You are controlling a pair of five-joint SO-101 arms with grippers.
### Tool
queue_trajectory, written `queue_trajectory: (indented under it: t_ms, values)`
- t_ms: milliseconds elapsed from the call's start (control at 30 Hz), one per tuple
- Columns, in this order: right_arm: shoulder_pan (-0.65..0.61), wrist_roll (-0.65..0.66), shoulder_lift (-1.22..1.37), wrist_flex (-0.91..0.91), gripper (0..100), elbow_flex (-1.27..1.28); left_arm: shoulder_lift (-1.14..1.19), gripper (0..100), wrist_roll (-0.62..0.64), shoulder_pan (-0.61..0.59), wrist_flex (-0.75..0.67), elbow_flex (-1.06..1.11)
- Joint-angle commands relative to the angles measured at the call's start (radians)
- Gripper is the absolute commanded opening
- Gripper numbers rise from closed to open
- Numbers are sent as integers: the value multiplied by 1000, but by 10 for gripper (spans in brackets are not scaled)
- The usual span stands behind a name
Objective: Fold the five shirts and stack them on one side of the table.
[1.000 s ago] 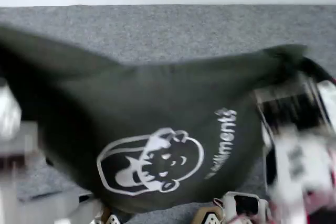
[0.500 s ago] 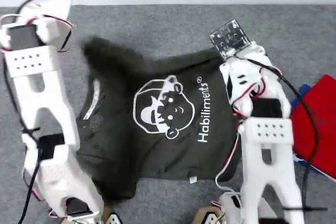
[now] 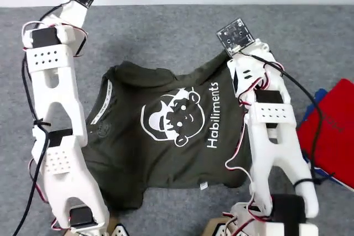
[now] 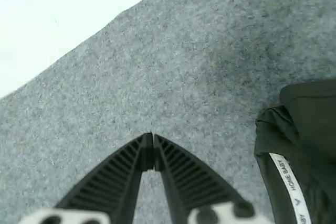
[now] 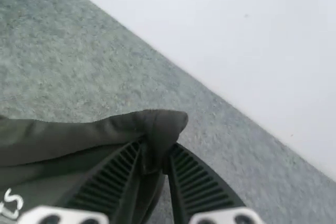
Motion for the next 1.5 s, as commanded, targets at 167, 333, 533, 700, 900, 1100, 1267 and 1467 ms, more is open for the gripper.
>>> queue_trajectory:
  t_ms: [167, 333, 533, 700, 900, 1100, 1267, 1467]
  values:
    - [-1, 6, 30, 79, 85, -8, 110, 140, 155, 109, 14, -8]
    - [1, 5, 31, 147, 75, -8, 204, 177, 275, 170, 2, -8]
    - [-1, 5, 33, 157, 75, -8, 364, 199, 350, 221, 9, -117]
    - [-1, 5, 33, 157, 13, -8, 488, 190, 351, 241, 104, -341]
    - [-1, 5, 30, 157, 9, -8, 606, 3, 272, 242, 229, -575]
    - [-1, 8, 24, 157, 9, -11, 601, 3, 273, 230, 376, -892]
    - [-1, 9, 22, 148, 9, -14, 445, 3, 275, 229, 416, -885]
    - [25, 5, -2, 148, 9, -68, 308, 3, 275, 227, 420, -891]
